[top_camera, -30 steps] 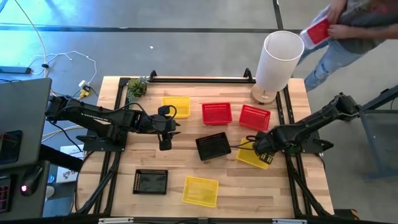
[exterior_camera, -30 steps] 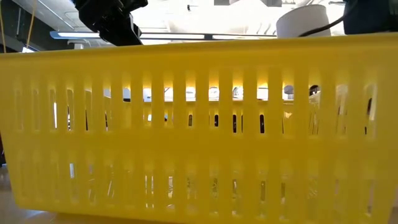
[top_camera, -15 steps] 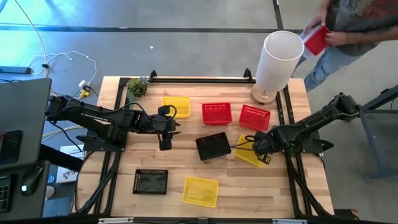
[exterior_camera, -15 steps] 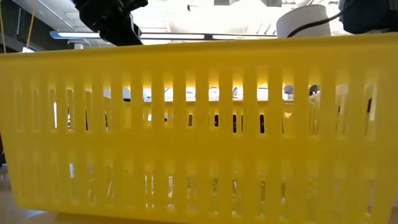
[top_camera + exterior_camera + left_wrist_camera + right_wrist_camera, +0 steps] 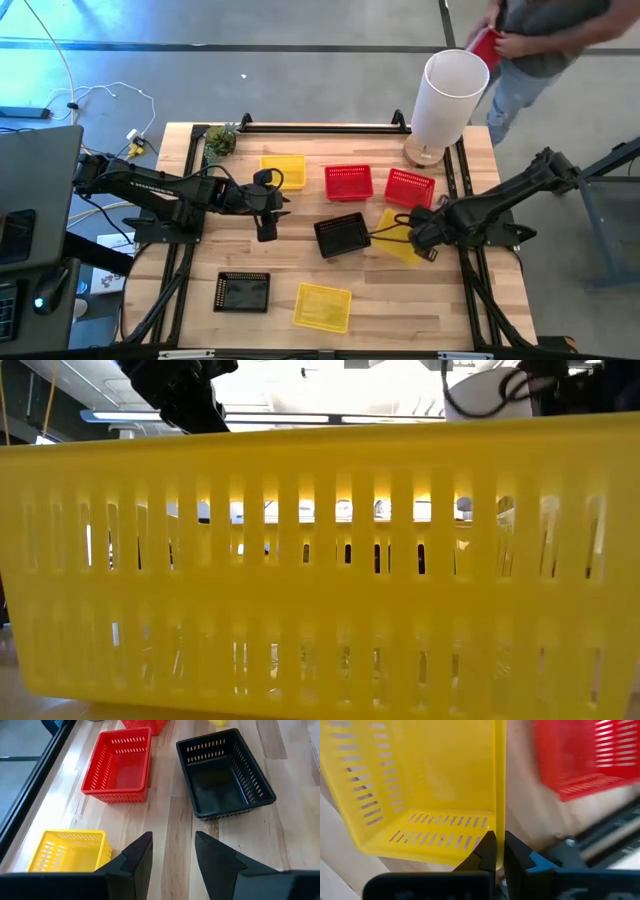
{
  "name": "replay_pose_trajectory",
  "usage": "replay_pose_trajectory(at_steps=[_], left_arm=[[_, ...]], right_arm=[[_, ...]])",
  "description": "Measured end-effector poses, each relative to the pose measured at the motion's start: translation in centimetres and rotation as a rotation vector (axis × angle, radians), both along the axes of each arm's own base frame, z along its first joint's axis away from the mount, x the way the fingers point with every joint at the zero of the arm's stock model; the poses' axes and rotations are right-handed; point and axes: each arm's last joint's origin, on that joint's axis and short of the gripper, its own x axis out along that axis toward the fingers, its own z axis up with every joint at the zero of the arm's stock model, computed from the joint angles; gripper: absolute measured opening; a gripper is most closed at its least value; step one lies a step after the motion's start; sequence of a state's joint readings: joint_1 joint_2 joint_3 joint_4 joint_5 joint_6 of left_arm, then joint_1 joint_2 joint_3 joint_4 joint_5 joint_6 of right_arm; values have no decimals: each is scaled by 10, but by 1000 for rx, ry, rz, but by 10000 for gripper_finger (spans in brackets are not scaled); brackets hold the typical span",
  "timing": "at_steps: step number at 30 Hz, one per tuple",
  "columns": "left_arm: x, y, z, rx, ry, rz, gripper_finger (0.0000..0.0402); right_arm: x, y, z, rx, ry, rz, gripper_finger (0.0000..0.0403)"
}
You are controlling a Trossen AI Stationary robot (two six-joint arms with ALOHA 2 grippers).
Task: Stack baskets by color
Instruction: Stack the middle yellow bin on the bottom yellow bin
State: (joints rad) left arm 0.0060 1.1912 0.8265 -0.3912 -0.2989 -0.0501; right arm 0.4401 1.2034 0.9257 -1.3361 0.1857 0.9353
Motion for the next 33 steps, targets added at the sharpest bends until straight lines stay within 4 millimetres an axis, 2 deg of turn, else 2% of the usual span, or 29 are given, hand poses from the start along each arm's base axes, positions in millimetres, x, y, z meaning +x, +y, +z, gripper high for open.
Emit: replay_pose_trajectory(at_steps=[5, 13, 22, 33], left_arm=[[0, 0, 0, 0, 0, 0, 133], [0, 0, 0, -2, -1, 2, 133], [-2, 2, -2, -1, 32, 11, 133], [-16, 20, -12, -64, 172, 152, 133]], right_arm=[[-2, 2, 32, -72, -40, -1, 1], [14, 0, 72, -197, -205, 93, 0], [55, -15, 89, -292, -232, 183, 0], [113, -60, 101, -264, -282, 309, 0]])
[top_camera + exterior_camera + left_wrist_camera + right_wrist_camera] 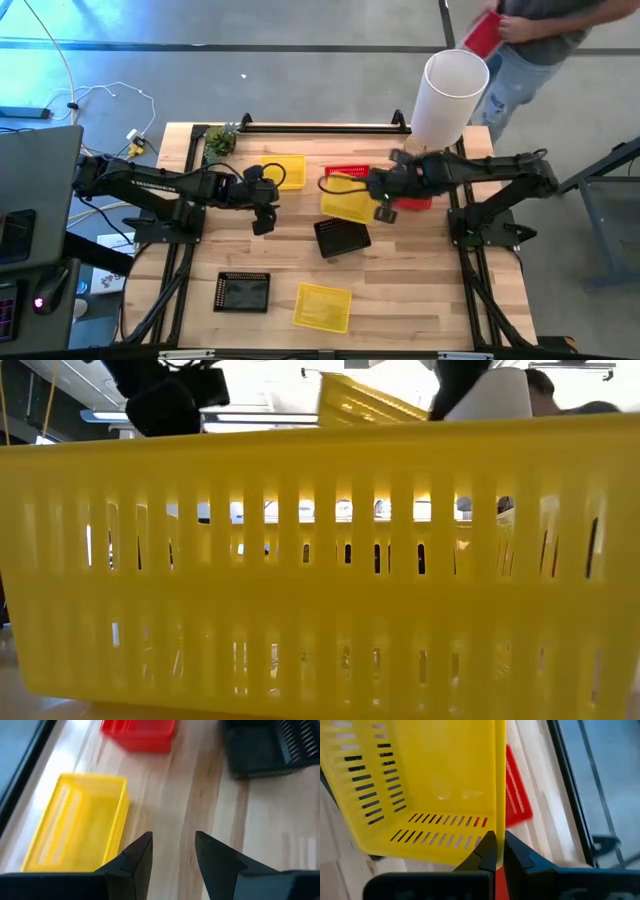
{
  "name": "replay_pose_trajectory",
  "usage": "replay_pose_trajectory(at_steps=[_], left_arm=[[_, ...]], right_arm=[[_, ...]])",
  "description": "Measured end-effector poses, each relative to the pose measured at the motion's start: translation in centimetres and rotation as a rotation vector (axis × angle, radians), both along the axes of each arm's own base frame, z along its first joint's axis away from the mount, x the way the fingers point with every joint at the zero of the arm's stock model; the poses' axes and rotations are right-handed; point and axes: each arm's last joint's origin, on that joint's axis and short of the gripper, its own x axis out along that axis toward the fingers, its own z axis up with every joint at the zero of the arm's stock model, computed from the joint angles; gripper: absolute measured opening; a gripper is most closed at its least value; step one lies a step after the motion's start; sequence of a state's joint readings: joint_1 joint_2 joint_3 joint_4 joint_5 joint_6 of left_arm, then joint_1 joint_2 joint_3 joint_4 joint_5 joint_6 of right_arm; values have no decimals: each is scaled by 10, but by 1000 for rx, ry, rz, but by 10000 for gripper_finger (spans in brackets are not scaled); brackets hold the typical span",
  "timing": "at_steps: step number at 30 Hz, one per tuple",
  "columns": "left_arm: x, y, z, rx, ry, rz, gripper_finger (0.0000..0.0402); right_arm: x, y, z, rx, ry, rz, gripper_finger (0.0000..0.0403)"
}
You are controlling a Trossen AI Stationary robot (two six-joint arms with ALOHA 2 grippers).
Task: Stack baskets by color
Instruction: Stack the middle yellow bin on the bottom yellow bin
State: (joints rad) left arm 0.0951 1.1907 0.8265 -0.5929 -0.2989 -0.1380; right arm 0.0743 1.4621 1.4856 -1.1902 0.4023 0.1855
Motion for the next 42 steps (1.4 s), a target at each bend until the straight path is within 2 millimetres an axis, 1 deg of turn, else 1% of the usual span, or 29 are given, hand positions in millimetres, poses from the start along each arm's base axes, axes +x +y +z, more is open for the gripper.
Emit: replay_pose_trajectory(at_steps=[4, 6, 8, 11, 18, 23, 27, 34, 37, 42], left_arm=[[-6, 6, -3, -19, 48, 51, 133], [-7, 8, -4, -23, 59, 59, 133], [-7, 9, -4, -25, 62, 64, 133], [-8, 11, -4, -25, 60, 73, 133], [-8, 13, -4, -42, 49, 100, 133], [-7, 12, -4, -67, 43, 93, 133], [-7, 11, -4, -105, 37, 80, 133], [-7, 11, -4, -129, 28, 92, 133], [-7, 11, -4, -130, 27, 93, 133], [-7, 11, -4, -131, 27, 93, 133]], right_arm=[[16, -9, -1, 74, -36, 52, 0], [20, -8, -4, 141, -42, 63, 0], [23, -3, -6, 219, -45, 64, 0], [25, 10, -9, 311, -44, 64, 0], [31, 56, -17, 444, -49, 94, 0], [35, 88, -23, 485, -65, 141, 0], [39, 108, -32, 511, -52, 179, 0], [53, 134, -57, 581, 15, 249, 0], [58, 140, -68, 595, 42, 260, 0], [66, 144, -83, 614, 75, 266, 0]])
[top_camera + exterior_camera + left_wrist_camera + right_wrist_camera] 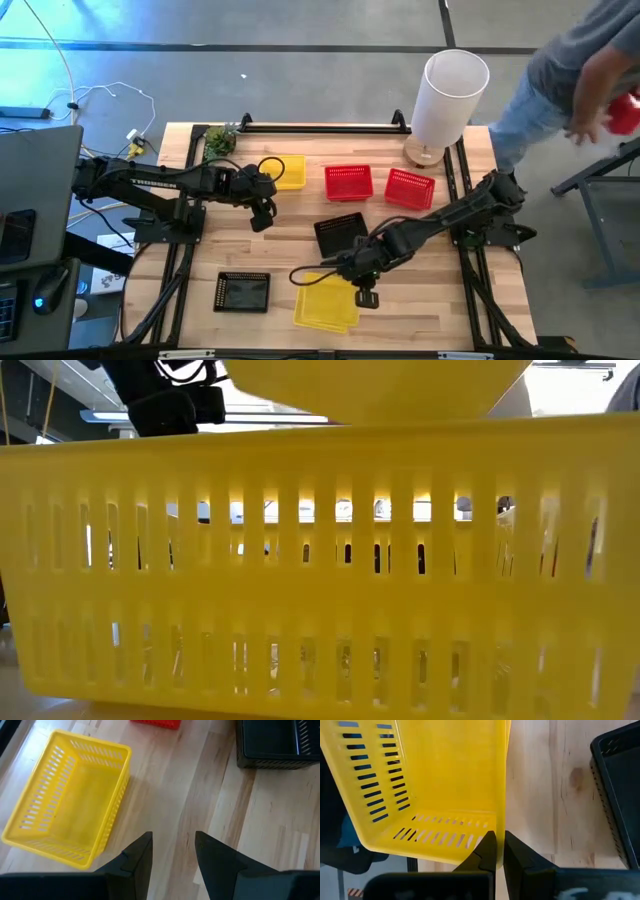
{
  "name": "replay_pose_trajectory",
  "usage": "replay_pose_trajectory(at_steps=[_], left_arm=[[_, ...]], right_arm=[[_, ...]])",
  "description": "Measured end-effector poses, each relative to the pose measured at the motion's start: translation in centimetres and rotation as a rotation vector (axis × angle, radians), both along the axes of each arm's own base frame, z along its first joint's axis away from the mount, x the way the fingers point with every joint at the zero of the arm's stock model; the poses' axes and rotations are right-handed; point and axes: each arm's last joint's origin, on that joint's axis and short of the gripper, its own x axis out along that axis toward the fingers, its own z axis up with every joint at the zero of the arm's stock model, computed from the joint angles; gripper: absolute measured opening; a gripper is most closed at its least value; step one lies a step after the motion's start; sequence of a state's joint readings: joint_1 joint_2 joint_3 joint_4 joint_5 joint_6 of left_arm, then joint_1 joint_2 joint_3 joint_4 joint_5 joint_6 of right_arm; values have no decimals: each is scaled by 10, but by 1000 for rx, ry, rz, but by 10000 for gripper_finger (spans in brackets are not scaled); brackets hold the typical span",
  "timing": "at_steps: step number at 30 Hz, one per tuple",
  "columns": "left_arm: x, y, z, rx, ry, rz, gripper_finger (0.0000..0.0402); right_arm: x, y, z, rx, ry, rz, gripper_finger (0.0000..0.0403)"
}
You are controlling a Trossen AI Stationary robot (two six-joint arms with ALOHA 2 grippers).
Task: Stack baskets by color
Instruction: Stack the middle yellow bin on the bottom yellow bin
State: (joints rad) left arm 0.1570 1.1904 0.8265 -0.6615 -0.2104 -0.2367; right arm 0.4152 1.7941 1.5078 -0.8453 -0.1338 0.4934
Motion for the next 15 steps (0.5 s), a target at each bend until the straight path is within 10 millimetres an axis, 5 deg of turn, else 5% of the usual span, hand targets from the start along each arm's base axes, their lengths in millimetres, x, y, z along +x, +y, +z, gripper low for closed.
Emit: replay_pose_trajectory(at_steps=[15], left_arm=[[0, 0, 0, -2, 2, -1, 133]], right_arm=[[13, 7, -13, 58, -16, -13, 0]])
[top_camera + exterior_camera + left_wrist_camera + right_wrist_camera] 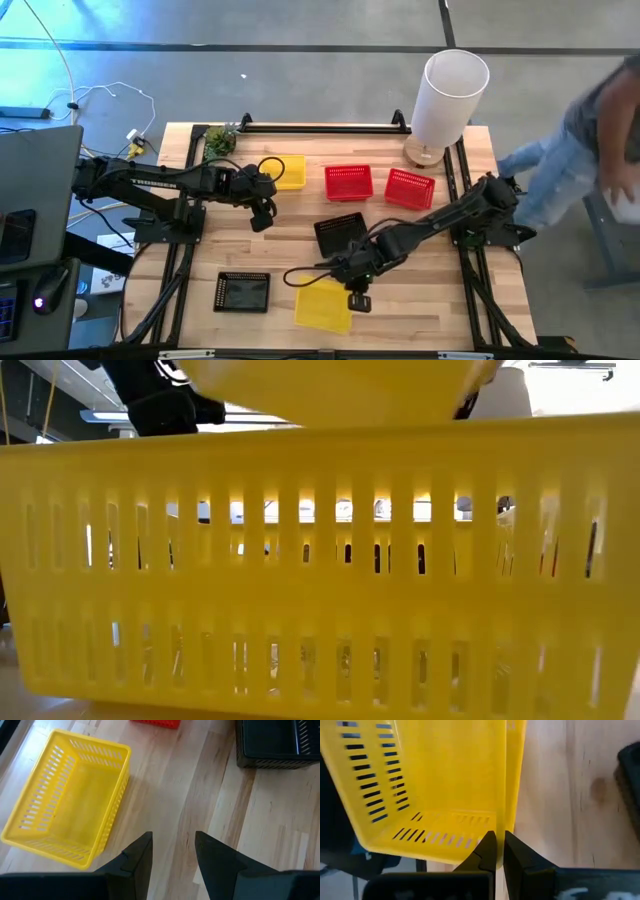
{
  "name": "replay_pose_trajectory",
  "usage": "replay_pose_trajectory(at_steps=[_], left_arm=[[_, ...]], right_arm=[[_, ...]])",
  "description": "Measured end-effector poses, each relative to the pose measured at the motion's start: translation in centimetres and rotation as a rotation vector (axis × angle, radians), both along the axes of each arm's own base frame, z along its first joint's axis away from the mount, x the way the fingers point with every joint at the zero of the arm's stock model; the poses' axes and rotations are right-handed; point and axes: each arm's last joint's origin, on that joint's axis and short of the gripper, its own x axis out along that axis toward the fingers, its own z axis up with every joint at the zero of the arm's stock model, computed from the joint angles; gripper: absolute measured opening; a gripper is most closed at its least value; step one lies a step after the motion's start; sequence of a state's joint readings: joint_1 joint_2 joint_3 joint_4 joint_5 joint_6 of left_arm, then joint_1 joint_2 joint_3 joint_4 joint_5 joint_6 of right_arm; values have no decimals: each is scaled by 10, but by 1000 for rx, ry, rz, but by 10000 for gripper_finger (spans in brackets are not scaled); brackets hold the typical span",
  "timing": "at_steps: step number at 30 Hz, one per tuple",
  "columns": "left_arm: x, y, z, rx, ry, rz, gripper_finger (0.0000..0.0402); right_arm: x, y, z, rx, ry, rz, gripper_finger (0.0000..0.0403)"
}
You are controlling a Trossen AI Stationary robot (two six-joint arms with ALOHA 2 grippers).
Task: Stack baskets by color
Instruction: Stack the middle yellow bin on the bottom yellow bin
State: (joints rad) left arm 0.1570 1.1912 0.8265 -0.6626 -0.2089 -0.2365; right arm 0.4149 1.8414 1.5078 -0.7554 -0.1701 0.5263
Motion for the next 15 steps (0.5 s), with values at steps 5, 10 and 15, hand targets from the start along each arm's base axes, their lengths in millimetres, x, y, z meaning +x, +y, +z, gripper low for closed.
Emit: replay_pose_trajectory(at_steps=[5, 10, 15], left_arm=[[-1, 0, 0, -1, 7, 0, 133], [-1, 0, -1, -2, 15, 0, 133], [-1, 0, -1, -2, 14, 0, 133]], right_arm=[[4, 3, -14, 6, 45, 11, 0], [8, 3, -24, 0, 75, 9, 0], [11, 2, -34, -6, 116, -8, 0]])
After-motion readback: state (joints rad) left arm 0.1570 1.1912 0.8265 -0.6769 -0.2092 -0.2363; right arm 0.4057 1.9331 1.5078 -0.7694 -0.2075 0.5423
